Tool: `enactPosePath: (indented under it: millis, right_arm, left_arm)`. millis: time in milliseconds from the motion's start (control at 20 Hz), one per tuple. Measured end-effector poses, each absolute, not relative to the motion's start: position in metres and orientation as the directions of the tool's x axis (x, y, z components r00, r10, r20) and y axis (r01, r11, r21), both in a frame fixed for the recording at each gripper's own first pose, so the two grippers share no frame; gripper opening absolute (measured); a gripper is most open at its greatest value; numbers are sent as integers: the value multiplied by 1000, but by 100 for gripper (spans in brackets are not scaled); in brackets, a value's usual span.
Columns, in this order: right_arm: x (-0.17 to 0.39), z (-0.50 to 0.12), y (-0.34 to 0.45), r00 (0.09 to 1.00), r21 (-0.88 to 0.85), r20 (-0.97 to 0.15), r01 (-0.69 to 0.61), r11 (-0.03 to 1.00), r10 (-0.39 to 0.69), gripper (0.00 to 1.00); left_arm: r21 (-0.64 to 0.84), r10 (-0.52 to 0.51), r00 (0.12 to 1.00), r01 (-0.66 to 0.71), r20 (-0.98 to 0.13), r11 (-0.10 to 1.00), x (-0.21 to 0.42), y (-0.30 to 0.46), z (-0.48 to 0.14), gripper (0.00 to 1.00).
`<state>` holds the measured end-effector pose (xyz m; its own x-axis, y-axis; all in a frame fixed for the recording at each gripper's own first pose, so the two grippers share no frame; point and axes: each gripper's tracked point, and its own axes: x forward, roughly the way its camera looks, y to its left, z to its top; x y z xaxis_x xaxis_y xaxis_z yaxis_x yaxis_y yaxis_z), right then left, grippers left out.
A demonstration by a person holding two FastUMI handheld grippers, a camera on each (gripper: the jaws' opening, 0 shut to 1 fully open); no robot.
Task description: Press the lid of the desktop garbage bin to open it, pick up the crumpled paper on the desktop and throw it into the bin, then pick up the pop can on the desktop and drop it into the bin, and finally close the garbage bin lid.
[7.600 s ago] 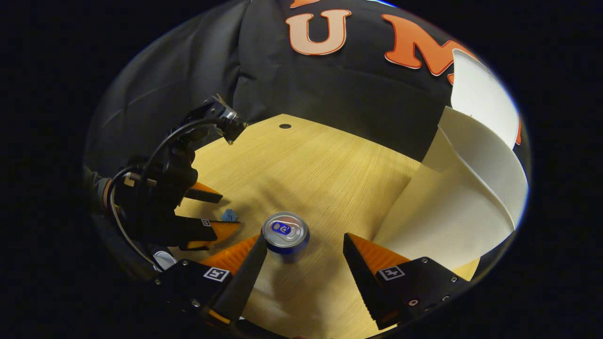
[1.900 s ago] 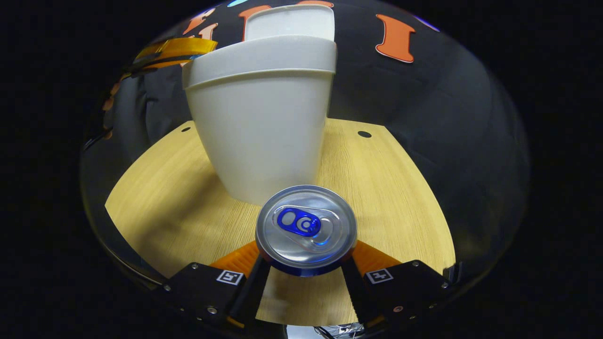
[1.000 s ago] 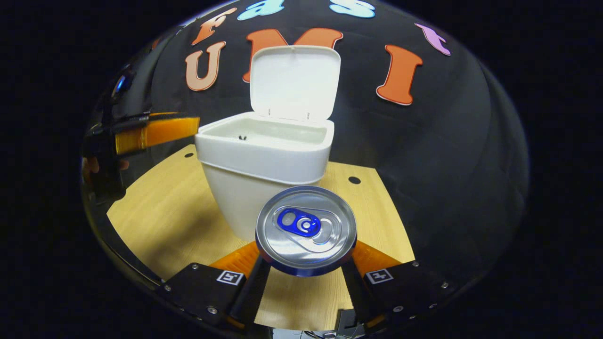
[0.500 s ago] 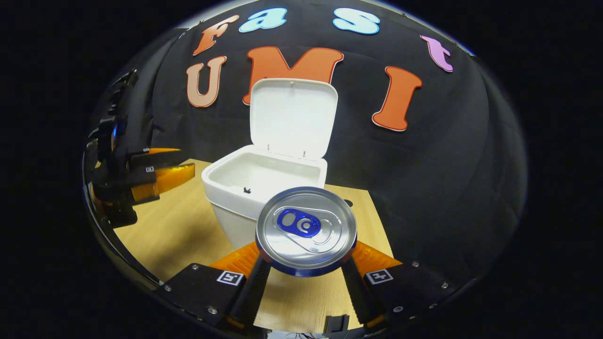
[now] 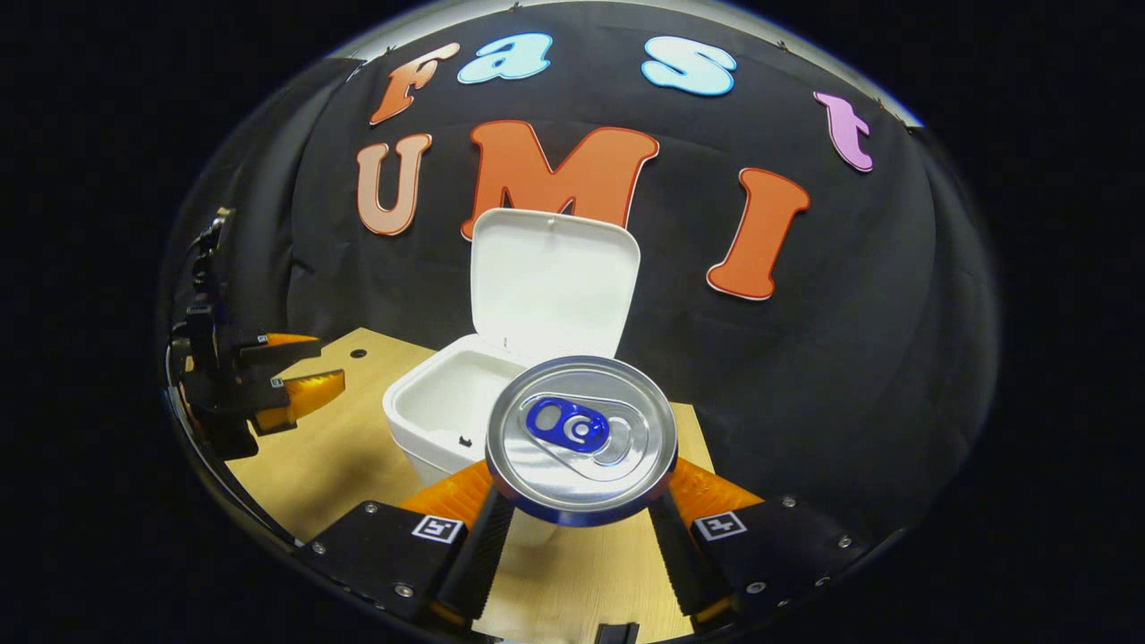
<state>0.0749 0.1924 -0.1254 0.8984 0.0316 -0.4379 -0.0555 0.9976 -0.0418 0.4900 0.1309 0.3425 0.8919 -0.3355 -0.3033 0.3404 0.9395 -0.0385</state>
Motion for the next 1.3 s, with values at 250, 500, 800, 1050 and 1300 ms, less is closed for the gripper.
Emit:
enactPosePath:
  millis: [250, 500, 800, 1050, 1300]
  right_arm:
    - [100, -123, 196, 905, -24, -421, -80, 997, 63, 79]
    - [117, -131, 205, 900, -18, -423, -123, 992, 104, 79]
    - [124, -156, 214, 868, -22, -480, -159, 987, 130, 79]
    - [124, -169, 219, 838, -2, -522, -188, 982, 160, 75]
    - [129, -179, 223, 825, -31, -543, -205, 978, 156, 79]
  left_arm:
    - [-29, -285, 906, 291, -312, 956, 488, 150, 341, 96]
    - [-31, -228, 916, 231, -331, 972, 479, 168, 336, 96]
    - [-34, -159, 921, 157, -356, 987, 466, 187, 331, 96]
    - [-34, -135, 921, 132, -365, 991, 460, 191, 331, 96]
    - [-32, -130, 920, 127, -369, 991, 456, 193, 331, 96]
